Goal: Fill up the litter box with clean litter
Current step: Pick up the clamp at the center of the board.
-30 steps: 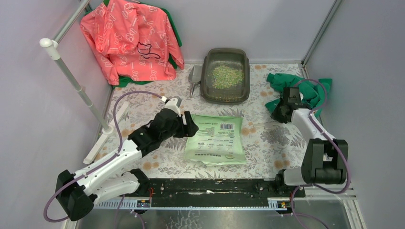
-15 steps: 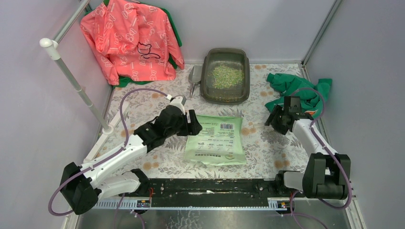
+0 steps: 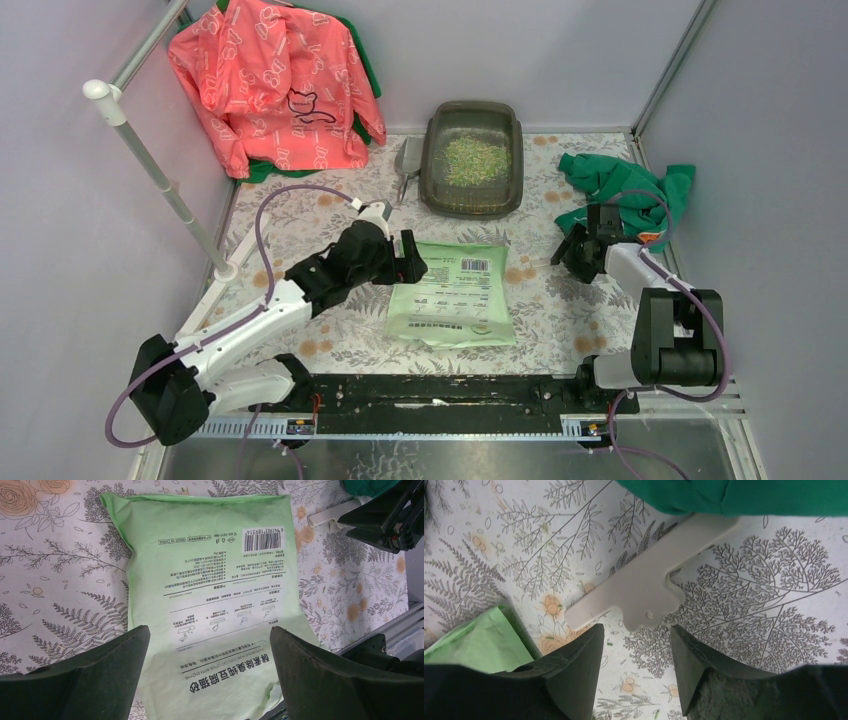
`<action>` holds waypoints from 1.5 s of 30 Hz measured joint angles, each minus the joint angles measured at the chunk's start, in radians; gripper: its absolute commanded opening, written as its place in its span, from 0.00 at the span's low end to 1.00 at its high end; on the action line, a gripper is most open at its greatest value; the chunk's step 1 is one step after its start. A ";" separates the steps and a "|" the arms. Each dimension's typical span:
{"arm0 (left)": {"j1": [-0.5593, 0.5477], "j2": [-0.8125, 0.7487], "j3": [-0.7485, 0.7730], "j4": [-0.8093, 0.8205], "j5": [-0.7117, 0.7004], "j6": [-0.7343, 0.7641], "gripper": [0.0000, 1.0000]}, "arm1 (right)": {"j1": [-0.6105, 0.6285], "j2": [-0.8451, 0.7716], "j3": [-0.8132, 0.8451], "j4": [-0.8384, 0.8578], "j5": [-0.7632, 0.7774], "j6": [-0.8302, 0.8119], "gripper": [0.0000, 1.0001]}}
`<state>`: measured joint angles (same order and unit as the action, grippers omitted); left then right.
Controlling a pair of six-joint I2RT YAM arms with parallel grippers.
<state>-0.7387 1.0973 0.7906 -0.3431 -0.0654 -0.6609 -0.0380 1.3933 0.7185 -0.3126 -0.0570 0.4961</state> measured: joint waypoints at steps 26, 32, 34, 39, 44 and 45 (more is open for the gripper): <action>0.000 0.066 0.000 0.015 -0.002 0.002 0.99 | 0.000 -0.141 -0.055 0.071 -0.040 0.002 0.00; 0.000 0.068 0.000 0.025 0.024 0.010 0.99 | 0.000 -0.326 -0.054 -0.011 -0.151 -0.010 0.00; 0.000 0.069 0.000 0.038 0.043 0.010 0.99 | 0.000 -0.377 -0.052 -0.027 -0.206 -0.010 0.00; 0.000 0.051 -0.002 0.084 0.108 0.010 0.99 | 0.016 -0.430 -0.032 -0.048 -0.369 0.018 0.00; 0.000 -0.009 -0.042 0.171 0.186 0.006 0.99 | 0.076 -0.448 -0.017 -0.024 -0.509 0.072 0.00; 0.000 -0.020 -0.055 0.194 0.208 0.001 0.99 | 0.090 -0.449 -0.016 -0.010 -0.532 0.087 0.00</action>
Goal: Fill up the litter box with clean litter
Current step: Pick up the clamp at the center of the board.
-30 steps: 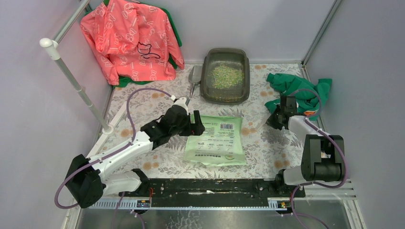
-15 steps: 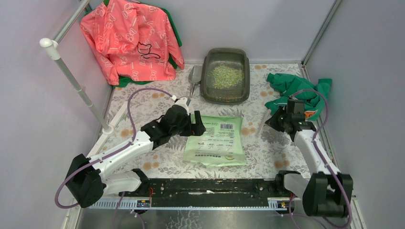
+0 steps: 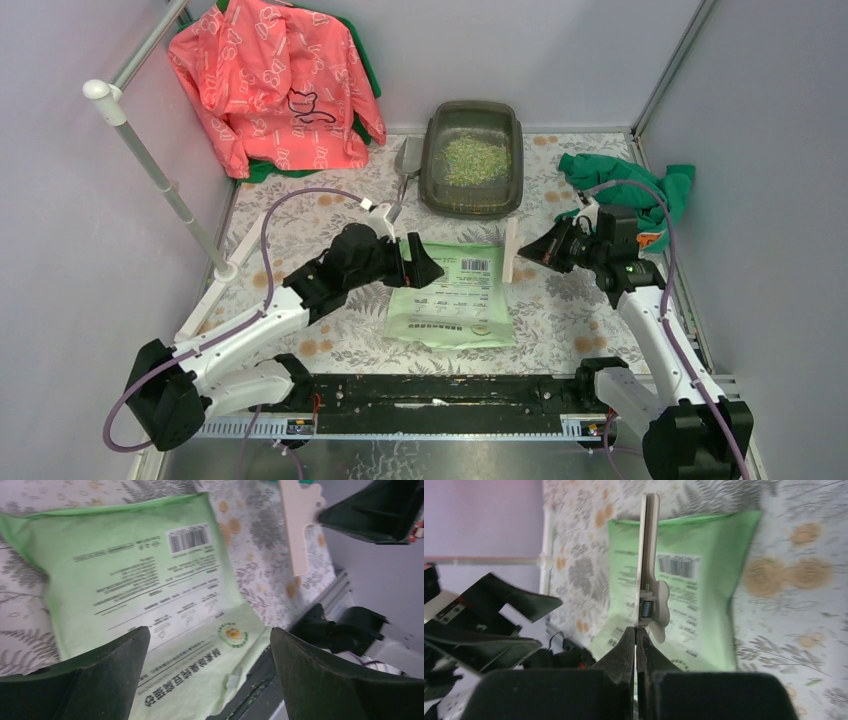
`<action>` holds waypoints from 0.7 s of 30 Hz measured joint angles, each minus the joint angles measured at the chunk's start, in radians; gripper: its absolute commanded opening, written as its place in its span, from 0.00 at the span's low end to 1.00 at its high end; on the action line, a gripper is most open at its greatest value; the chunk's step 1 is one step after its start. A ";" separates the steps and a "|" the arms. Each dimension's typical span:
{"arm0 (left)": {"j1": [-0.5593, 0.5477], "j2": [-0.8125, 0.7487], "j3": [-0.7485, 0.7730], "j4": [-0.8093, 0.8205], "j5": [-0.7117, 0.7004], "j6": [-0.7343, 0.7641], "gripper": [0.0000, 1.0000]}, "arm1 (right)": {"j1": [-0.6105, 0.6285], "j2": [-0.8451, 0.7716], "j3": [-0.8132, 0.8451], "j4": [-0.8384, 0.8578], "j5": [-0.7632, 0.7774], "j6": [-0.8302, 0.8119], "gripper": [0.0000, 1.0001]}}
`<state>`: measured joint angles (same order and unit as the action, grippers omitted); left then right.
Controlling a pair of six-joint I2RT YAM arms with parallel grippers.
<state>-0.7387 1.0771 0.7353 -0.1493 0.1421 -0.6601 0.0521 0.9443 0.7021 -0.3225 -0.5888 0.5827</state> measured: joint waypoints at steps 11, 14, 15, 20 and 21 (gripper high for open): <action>0.000 -0.051 -0.223 0.377 0.145 -0.205 0.99 | 0.103 -0.107 -0.084 0.237 0.041 0.257 0.00; -0.013 -0.002 -0.265 0.510 0.157 -0.282 0.99 | 0.161 -0.115 -0.121 0.314 0.110 0.326 0.00; -0.021 0.026 -0.269 0.557 0.158 -0.308 0.99 | 0.191 -0.113 -0.128 0.335 0.142 0.346 0.00; -0.054 0.161 -0.270 0.807 0.182 -0.419 0.99 | 0.319 -0.090 -0.139 0.434 0.249 0.409 0.00; -0.054 0.184 -0.270 0.848 0.189 -0.438 0.99 | 0.347 -0.081 -0.140 0.453 0.275 0.417 0.00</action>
<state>-0.7929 1.2610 0.4652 0.6991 0.3309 -1.0985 0.3988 0.8631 0.5625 0.1307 -0.3134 1.0000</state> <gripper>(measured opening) 0.986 0.017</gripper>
